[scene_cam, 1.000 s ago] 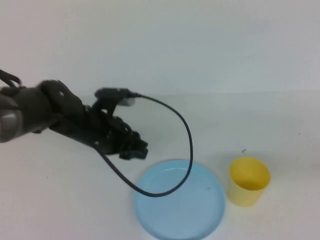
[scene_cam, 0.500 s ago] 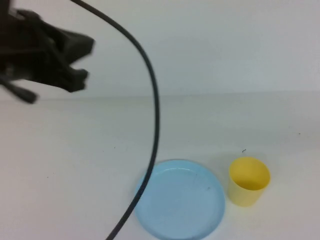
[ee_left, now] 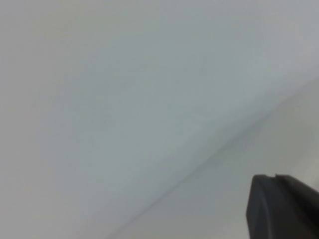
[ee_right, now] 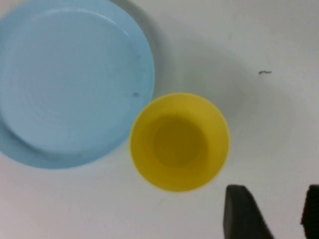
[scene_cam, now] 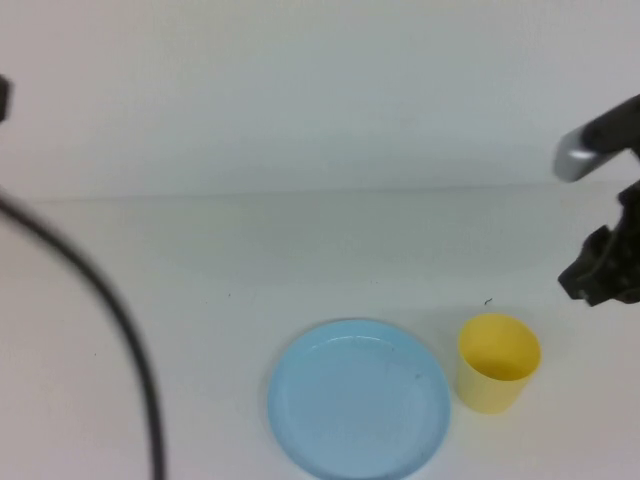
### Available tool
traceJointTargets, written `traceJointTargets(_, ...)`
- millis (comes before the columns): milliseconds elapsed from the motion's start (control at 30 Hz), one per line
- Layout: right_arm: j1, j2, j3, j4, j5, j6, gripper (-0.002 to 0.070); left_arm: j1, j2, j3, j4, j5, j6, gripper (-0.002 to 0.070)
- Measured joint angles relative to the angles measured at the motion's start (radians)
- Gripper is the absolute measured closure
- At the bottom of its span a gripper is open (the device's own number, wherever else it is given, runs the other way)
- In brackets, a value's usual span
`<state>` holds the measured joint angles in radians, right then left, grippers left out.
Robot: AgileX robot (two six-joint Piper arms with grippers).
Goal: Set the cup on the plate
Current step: Pick up the cup from the table
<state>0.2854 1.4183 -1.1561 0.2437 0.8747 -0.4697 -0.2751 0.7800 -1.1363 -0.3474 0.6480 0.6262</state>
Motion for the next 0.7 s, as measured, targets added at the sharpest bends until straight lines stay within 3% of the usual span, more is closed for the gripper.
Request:
traceJointTargets(233, 0.087, 0.196, -0.121, -0.226, 0.065, 0.161, 0.0384, 0.000, -0.169, 0.211, 0.204, -0.137, -0.108, 0.0675)
traceJointTargets(500, 0.089, 0.308, -0.162, -0.256, 0.072, 0.179, 0.0237, 0.000, -0.181, 0.394, 0.325, -0.204, -0.126, 0.0675)
traceJointTargets(700, 0.091, 0.355, -0.162, -0.244, 0.066, 0.175, 0.0211, 0.000, -0.181, 0.487, 0.357, -0.311, -0.133, 0.0675)
